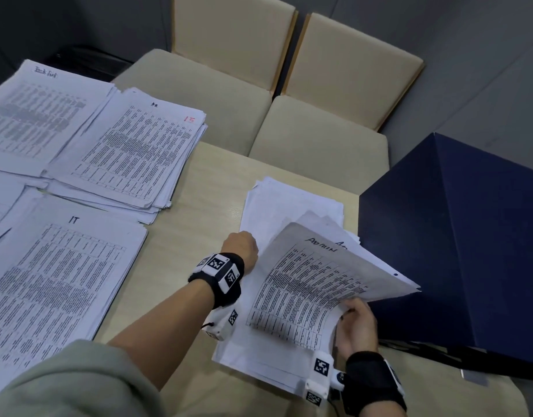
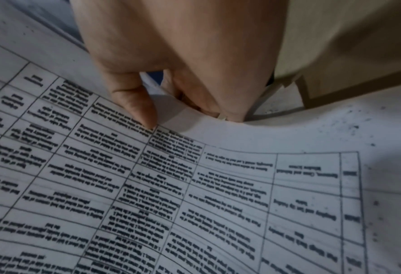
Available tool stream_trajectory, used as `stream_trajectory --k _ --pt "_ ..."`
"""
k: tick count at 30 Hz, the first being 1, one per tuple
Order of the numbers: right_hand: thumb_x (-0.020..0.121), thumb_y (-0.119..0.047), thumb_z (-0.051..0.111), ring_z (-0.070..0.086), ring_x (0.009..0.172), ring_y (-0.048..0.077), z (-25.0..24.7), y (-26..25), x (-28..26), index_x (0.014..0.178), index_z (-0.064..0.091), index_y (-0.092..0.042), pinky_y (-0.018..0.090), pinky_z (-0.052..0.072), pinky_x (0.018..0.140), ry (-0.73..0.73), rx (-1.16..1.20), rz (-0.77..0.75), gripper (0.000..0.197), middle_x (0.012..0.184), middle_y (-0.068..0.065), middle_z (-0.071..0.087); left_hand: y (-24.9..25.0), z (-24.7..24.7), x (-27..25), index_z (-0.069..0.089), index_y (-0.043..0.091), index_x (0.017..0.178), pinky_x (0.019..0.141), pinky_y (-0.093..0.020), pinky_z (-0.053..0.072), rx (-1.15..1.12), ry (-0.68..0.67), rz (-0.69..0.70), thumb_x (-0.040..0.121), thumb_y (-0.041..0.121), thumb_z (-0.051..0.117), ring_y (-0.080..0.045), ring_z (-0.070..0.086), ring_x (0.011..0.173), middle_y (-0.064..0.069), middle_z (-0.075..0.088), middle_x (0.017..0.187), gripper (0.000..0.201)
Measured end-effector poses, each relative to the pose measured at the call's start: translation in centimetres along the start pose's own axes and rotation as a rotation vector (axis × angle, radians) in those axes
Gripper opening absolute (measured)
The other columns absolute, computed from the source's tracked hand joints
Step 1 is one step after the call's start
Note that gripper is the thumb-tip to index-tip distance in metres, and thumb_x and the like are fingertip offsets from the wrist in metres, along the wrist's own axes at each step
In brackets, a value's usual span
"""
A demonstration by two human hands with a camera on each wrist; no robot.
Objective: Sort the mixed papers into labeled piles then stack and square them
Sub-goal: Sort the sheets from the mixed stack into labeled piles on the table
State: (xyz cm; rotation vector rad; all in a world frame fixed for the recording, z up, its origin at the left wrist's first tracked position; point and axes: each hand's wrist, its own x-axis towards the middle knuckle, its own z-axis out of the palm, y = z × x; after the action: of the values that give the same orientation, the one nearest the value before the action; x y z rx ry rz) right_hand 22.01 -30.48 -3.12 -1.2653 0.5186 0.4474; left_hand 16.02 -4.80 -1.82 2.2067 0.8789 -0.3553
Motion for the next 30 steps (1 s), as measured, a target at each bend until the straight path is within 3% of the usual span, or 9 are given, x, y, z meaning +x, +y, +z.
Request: stream_trajectory --k 3,8,11,13,16,19,21,25,30 --pt "0.076 0.010 0.045 0.048 0.074 0.024 0.1 -0.1 -0.3 0.066 0.042 -0.012 0.033 0.041 0.075 -0.001 -0.012 0.019 0.025 0.073 0.007 0.047 -0.5 0.1 -0.2 0.052 0.019 0.060 0.049 -0.019 0.033 -0.169 0.026 0.114 0.080 -0.005 0.046 -0.025 0.049 0.068 0.002 0.051 0.060 0.032" --pt "0.086 0.009 0.047 0.064 0.066 0.016 1.4 -0.8 -1.1 0.076 0.059 -0.008 0.026 0.050 0.069 -0.023 -0.043 -0.084 0.023 0.067 0.003 0.065 -2.5 -1.5 -0.8 0.060 0.008 0.081 0.051 -0.019 0.038 -0.696 -0.006 0.250 0.069 -0.017 0.051 -0.008 0.045 0.052 0.004 0.054 0.059 0.030" --pt "0.085 -0.002 0.058 0.063 0.057 -0.003 2.7 -1.5 -1.7 0.081 0.057 -0.009 0.013 0.050 0.065 -0.063 -0.030 -0.171 0.008 0.060 -0.013 0.067 -3.6 -2.7 -1.2 0.063 0.003 0.078 0.056 -0.019 0.042 -0.795 0.000 0.285 0.069 -0.027 0.062 -0.008 0.049 0.053 -0.001 0.056 0.059 0.030" --pt "0.096 -0.003 0.052 0.068 0.071 0.001 3.4 -1.6 -2.0 0.091 0.064 -0.015 0.013 0.055 0.067 -0.144 -0.025 -0.177 0.017 0.074 -0.012 0.073 -3.9 -3.2 -1.5 0.063 -0.001 0.076 0.053 -0.020 0.041 -0.794 0.002 0.297 0.069 -0.025 0.066 -0.010 0.047 0.052 -0.007 0.053 0.061 0.025" --pt "0.097 0.008 0.045 0.068 0.070 0.011 3.9 -1.3 -1.2 0.080 0.070 -0.013 0.016 0.054 0.057 -0.089 -0.025 -0.152 0.037 0.069 -0.004 0.073 -4.7 -3.4 -1.1 0.063 -0.008 0.077 0.055 -0.023 0.039 -0.742 0.001 0.301 0.066 -0.013 0.074 -0.014 0.046 0.059 -0.008 0.052 0.066 0.016" --pt "0.090 0.013 0.049 0.066 0.069 0.019 4.7 -1.5 -1.3 0.070 0.068 -0.008 0.018 0.054 0.056 -0.081 -0.054 -0.133 0.035 0.064 0.001 0.071 -5.6 -3.2 -0.5 0.059 -0.012 0.081 0.063 -0.031 0.039 -0.664 0.002 0.282 0.058 0.014 0.081 -0.015 0.047 0.067 -0.005 0.053 0.071 0.041" --pt "0.089 0.014 0.050 0.067 0.068 0.019 5.2 -1.9 -1.7 0.070 0.065 -0.005 0.021 0.056 0.058 -0.119 -0.066 -0.129 0.030 0.064 0.002 0.071 -5.6 -3.2 -0.4 0.055 -0.012 0.073 0.058 -0.028 0.036 -0.623 0.052 0.243 0.060 0.021 0.084 -0.012 0.043 0.062 -0.003 0.048 0.065 0.047" --pt "0.087 0.015 0.051 0.069 0.081 0.018 5.7 -2.3 -2.3 0.077 0.068 -0.006 0.022 0.057 0.064 -0.151 -0.054 -0.158 0.029 0.073 0.001 0.073 -4.8 -4.0 -1.5 0.041 0.000 0.053 0.047 -0.024 0.024 -0.569 0.201 0.208 0.078 0.033 0.080 -0.013 0.029 0.047 0.001 0.033 0.053 0.057" --pt "0.087 0.012 0.051 0.062 0.083 0.022 4.7 -2.6 -1.3 0.083 0.058 -0.011 0.029 0.050 0.070 0.015 -0.048 -0.127 0.025 0.085 0.007 0.065 -5.0 -4.6 -1.9 0.028 0.017 0.057 0.047 -0.026 0.018 -0.598 0.337 0.167 0.094 0.049 0.056 -0.011 0.016 0.043 0.004 0.020 0.052 0.057"
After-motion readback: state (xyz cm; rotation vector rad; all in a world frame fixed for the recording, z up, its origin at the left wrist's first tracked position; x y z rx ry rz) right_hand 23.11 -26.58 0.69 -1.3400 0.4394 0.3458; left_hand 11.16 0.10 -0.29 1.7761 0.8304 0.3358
